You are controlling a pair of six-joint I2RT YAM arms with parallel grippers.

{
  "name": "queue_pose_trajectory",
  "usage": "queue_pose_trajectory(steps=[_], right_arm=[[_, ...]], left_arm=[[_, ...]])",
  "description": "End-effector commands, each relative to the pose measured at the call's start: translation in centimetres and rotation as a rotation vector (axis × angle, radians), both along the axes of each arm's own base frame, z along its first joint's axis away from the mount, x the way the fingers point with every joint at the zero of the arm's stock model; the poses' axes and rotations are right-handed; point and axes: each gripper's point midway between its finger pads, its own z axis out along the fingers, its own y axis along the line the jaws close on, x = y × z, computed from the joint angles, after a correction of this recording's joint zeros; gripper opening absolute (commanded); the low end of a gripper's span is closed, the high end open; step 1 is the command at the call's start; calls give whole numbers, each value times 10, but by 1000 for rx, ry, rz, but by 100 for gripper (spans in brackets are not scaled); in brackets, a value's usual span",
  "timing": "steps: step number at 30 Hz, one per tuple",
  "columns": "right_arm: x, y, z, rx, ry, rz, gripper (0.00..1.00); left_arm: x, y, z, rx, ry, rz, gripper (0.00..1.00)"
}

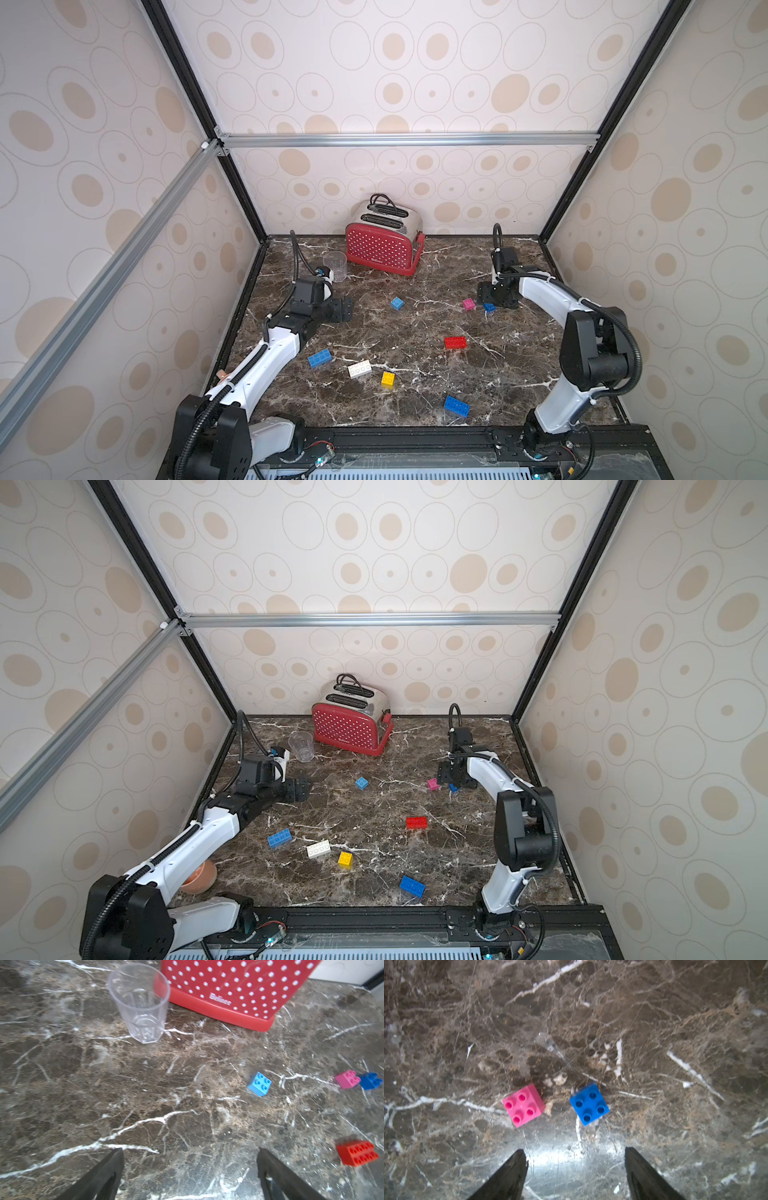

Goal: Assemble a carrot with lego
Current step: Pick up the lego brick from the center of the board.

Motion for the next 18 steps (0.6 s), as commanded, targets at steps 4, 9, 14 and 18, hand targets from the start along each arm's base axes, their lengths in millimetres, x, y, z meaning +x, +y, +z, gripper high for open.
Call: queue_pose_trajectory(steps=[4,9,14,18], right_arm=[[16,0,-22,-14,81,121,67],[22,-1,-36,0,113,133,66],[19,-4,-48,11,145,132,65],[15,-5,-51,20,155,131,63]], left_arm=[[2,-18,8,-14,15,-54,99],[3,-21,10,-15,15,-64,99],[3,-22,10,-11,16,-71,99],[5,-23,9,-13,22,-72,99]])
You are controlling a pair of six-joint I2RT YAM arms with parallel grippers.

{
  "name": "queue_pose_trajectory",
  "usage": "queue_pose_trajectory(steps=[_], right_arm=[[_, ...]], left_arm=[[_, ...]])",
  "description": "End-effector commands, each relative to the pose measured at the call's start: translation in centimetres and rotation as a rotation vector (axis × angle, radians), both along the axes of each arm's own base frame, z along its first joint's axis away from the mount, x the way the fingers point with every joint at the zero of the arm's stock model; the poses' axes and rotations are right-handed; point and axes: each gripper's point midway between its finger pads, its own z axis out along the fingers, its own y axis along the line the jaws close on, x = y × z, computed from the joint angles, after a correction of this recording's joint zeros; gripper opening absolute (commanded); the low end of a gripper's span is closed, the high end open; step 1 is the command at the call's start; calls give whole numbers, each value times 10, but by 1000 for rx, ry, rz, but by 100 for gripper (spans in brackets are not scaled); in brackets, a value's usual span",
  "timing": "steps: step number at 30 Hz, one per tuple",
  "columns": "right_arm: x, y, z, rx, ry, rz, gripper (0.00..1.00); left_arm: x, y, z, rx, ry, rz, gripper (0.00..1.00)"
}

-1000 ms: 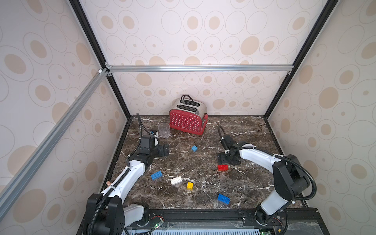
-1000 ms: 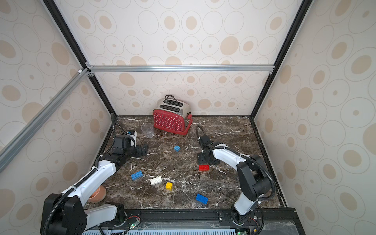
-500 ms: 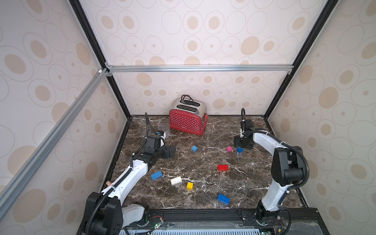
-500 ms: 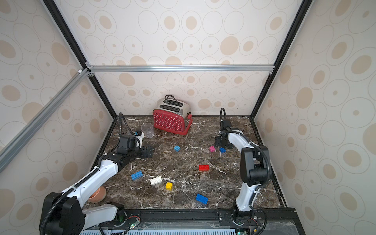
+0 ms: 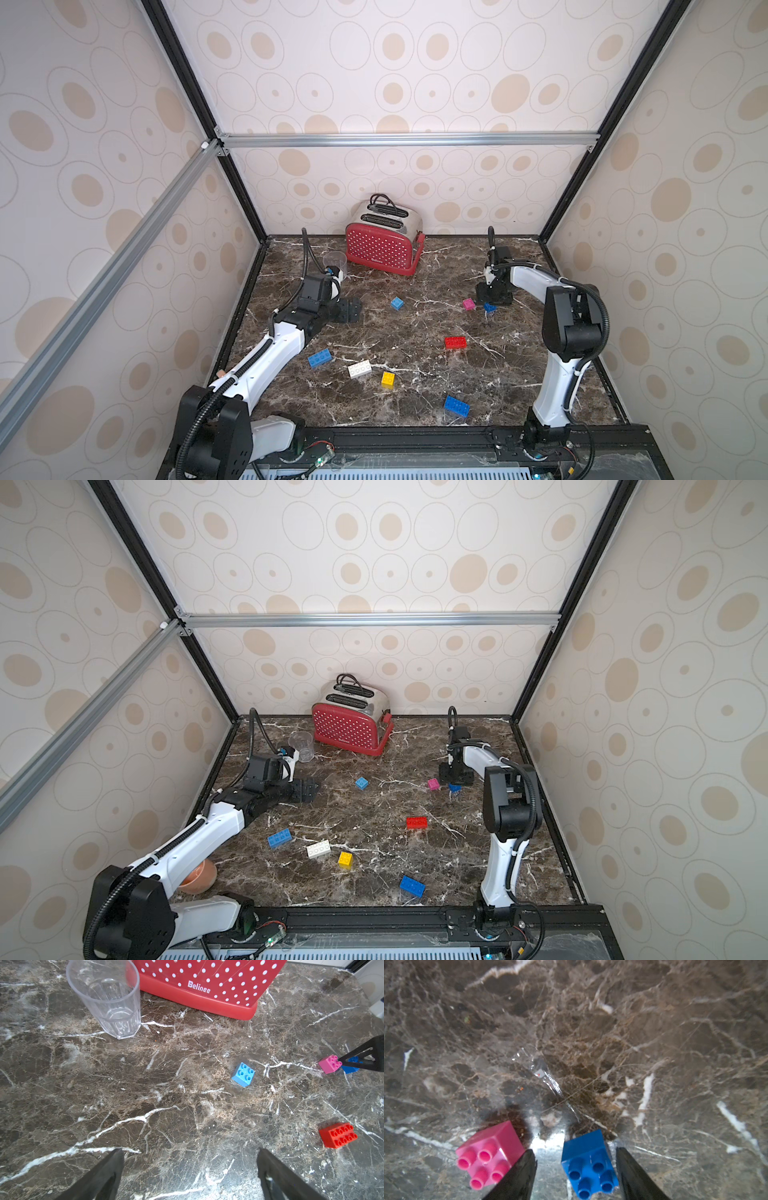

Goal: Assemble a carrot with lego
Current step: Pick up the lego brick from the center of the board.

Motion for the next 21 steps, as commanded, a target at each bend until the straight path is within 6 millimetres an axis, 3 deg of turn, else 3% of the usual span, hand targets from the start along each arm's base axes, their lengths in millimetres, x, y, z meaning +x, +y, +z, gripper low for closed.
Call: queue_pose_trajectory(steps=[1,8,21], right_arm=[[-5,0,-2,15,25,19,62],[-4,3,-3,33,31,25,49],[-2,4,-6,33,54,26,39]], left_arm=[[6,-4,11,-3,-16,-14,99],[7,-5,12,-5,-19,-15,99],[5,-2,11,3,-17,-7,99]])
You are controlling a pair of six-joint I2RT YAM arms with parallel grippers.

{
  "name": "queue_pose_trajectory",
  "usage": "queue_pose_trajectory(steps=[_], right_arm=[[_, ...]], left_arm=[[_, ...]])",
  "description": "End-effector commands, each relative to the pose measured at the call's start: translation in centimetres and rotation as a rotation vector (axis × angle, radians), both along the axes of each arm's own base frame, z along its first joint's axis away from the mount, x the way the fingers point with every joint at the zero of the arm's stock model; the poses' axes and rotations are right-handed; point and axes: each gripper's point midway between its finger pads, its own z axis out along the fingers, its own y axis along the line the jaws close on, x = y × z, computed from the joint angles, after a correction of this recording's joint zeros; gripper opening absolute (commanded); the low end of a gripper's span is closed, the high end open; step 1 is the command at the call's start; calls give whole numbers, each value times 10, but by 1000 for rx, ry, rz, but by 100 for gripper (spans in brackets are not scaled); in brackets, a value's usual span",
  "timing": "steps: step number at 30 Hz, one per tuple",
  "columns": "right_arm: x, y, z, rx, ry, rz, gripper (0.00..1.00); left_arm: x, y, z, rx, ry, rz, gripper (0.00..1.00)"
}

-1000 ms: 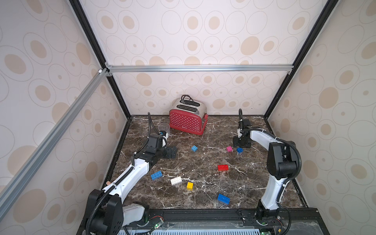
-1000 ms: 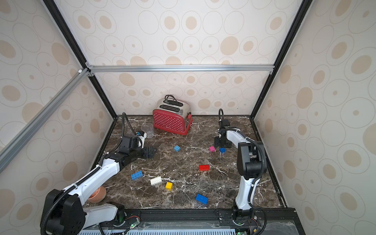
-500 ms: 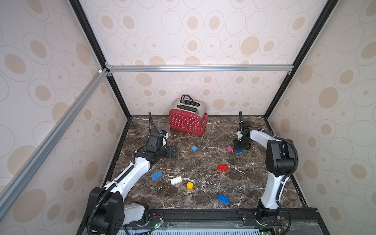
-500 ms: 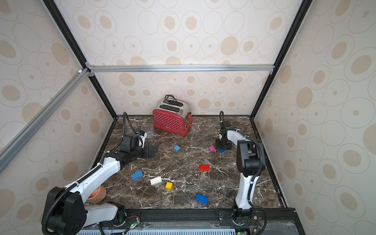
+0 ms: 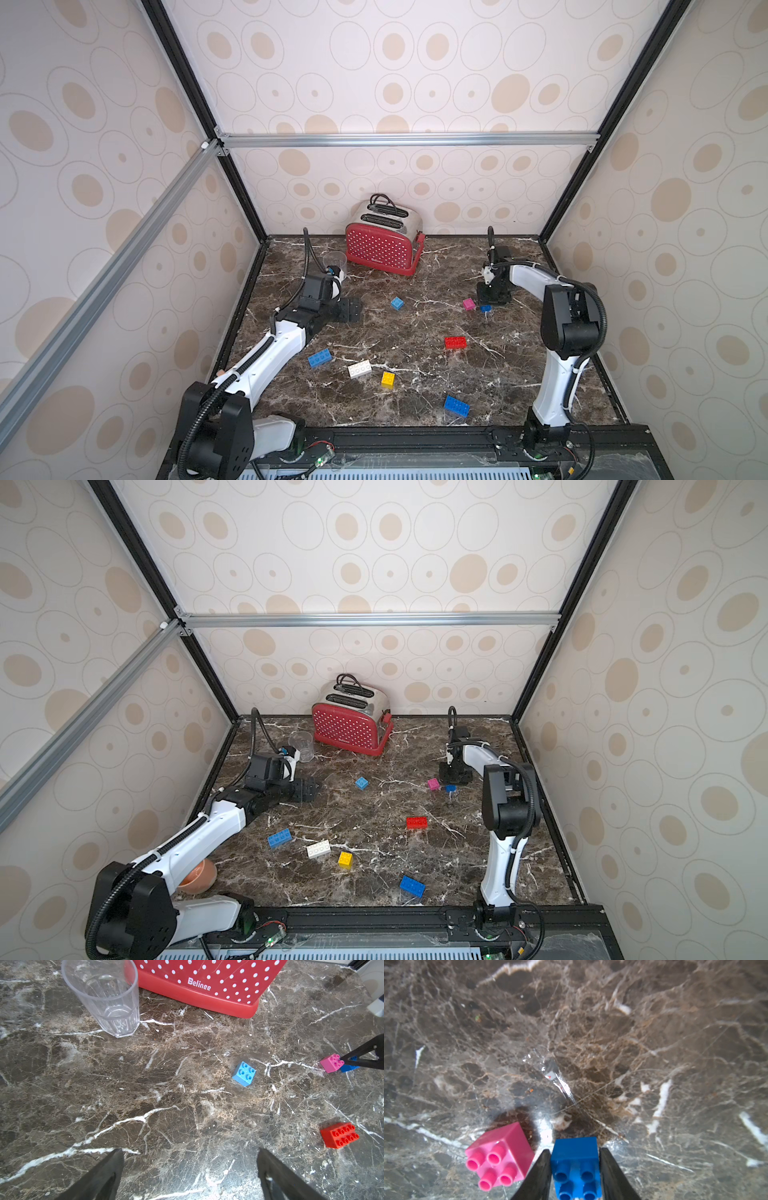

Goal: Assemble a carrot with lego
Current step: Pick up the lego brick from the center of the board, then assemble the lego brick with the lego brick.

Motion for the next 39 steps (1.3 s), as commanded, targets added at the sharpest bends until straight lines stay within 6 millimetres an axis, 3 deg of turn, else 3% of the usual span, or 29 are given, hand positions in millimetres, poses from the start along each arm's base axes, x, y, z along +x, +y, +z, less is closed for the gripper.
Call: queue_pose_trajectory(steps=[1,5,12,19,25,30,33,39], right_arm=[[-4,-2,-4,-3,38,7,39],[-5,-5,-6,-14,46,5,36],[-9,-4,-1,-7,38,-6,20],[-33,4,24,53,9,-70,14],[-85,41,34,84,17,-79,11],[-125,93,39,118,-3,-61,9],[-137,121,42,99,-19,-25,8],[-139,151,39,57,-29,14,7]], left_arm=[[3,-1,12,4,-24,-5,99],[3,-1,11,5,-22,-4,99],[3,0,12,7,-25,-1,99],[2,0,16,4,-33,1,99],[2,0,15,0,-36,-3,99],[-2,0,16,-3,-39,-8,99],[-6,-2,14,-12,-35,-17,99],[-15,-6,7,-51,-20,-34,99]])
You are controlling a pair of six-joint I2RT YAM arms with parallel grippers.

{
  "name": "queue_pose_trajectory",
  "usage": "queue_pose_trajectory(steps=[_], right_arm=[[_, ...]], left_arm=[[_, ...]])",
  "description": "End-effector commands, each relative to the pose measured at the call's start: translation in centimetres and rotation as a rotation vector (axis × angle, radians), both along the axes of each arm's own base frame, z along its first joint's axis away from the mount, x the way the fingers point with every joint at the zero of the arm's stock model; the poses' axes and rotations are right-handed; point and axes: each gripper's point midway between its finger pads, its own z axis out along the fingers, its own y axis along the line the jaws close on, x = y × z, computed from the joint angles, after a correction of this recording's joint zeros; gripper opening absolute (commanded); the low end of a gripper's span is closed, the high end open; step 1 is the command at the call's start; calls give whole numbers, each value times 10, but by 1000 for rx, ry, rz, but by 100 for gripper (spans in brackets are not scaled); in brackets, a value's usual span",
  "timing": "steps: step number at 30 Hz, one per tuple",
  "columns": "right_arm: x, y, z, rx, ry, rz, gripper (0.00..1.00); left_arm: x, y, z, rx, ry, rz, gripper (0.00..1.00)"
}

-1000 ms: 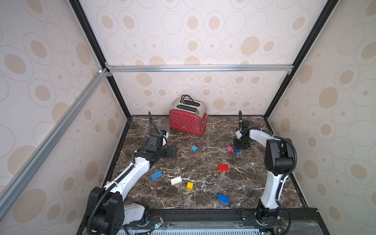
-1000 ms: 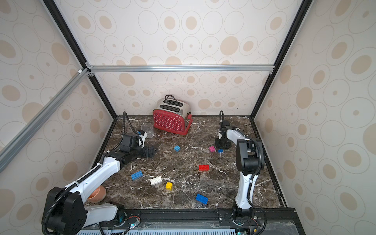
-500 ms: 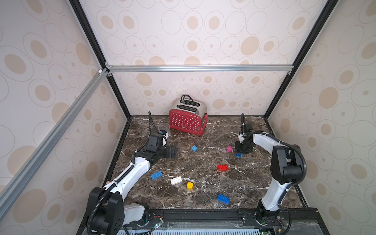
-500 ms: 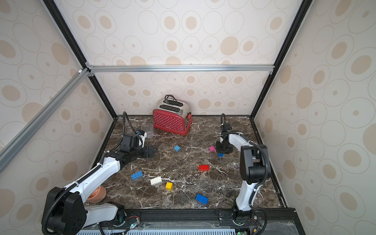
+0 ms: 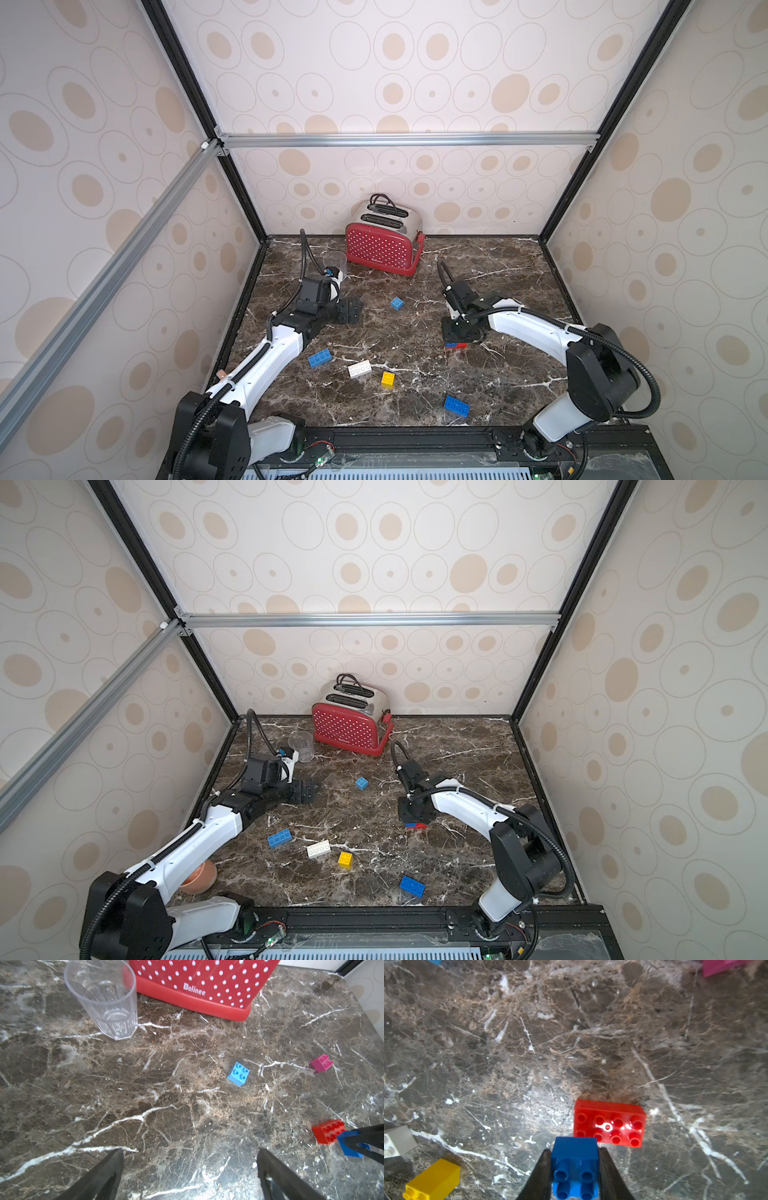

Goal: Assemble a carrot with lego
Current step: Assemble the lego brick with the lego brick.

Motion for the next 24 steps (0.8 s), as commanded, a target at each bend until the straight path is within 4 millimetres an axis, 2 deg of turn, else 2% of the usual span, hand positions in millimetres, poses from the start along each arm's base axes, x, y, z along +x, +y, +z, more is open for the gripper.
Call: queue_pose_trajectory(steps=[1,15,24], right_arm=[[9,3,-1,-39,-17,-61,7],[15,8,-15,-88,-6,-32,7],[9,9,-28,-98,34,-21,7]], left_arm=[[-6,-6,3,-38,-2,-23,99],[-8,-15,2,-82,6,-51,99],[-8,-14,0,-77,10,-50,99]])
